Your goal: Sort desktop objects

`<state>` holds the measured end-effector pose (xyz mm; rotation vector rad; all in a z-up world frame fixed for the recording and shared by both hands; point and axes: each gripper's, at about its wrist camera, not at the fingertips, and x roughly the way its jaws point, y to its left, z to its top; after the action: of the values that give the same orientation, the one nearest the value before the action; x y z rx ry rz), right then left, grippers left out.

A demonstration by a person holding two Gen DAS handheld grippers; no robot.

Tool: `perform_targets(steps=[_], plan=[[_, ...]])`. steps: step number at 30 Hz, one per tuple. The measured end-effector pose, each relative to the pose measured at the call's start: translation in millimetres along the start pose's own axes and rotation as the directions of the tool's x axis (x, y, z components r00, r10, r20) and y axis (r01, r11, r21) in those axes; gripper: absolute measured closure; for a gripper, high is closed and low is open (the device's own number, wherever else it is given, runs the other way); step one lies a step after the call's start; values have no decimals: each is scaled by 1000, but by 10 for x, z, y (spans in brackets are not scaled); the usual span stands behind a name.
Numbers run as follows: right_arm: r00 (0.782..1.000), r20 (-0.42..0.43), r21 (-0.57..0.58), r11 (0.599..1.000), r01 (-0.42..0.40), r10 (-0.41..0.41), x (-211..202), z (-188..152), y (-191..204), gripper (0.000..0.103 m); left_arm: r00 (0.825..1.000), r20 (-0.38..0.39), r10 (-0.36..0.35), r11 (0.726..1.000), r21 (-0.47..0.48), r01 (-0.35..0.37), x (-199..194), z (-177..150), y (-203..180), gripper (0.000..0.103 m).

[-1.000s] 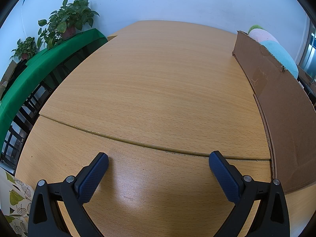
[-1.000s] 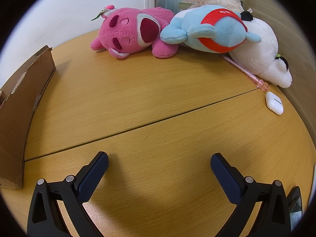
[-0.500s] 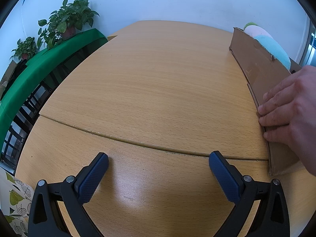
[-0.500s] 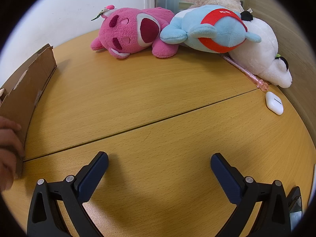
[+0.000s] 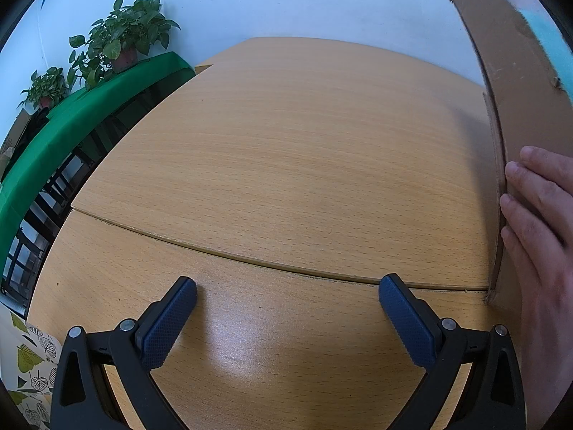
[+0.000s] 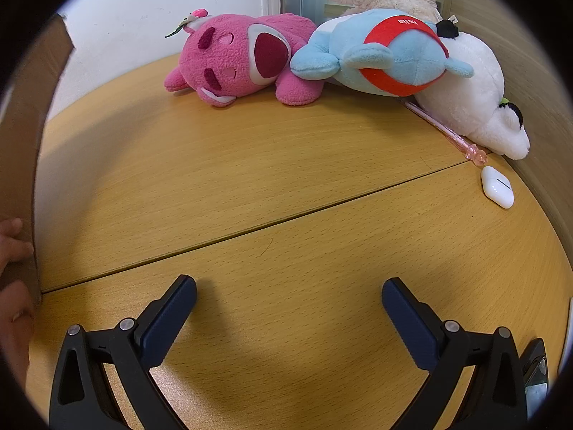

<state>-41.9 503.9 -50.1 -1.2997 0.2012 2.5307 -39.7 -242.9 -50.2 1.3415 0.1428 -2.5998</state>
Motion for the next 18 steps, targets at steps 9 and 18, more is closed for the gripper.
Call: perform_targets(steps=[9, 18], plan=[[1000, -1, 1, 1000, 2, -2, -18, -2, -12, 0, 1000, 1, 0, 1000, -1, 0, 6, -1, -8, 0], [1000, 0, 0, 1000, 2, -2, -27, 2, -24, 0, 1000, 1, 0, 1000, -1, 0, 4, 1, -13, 0]])
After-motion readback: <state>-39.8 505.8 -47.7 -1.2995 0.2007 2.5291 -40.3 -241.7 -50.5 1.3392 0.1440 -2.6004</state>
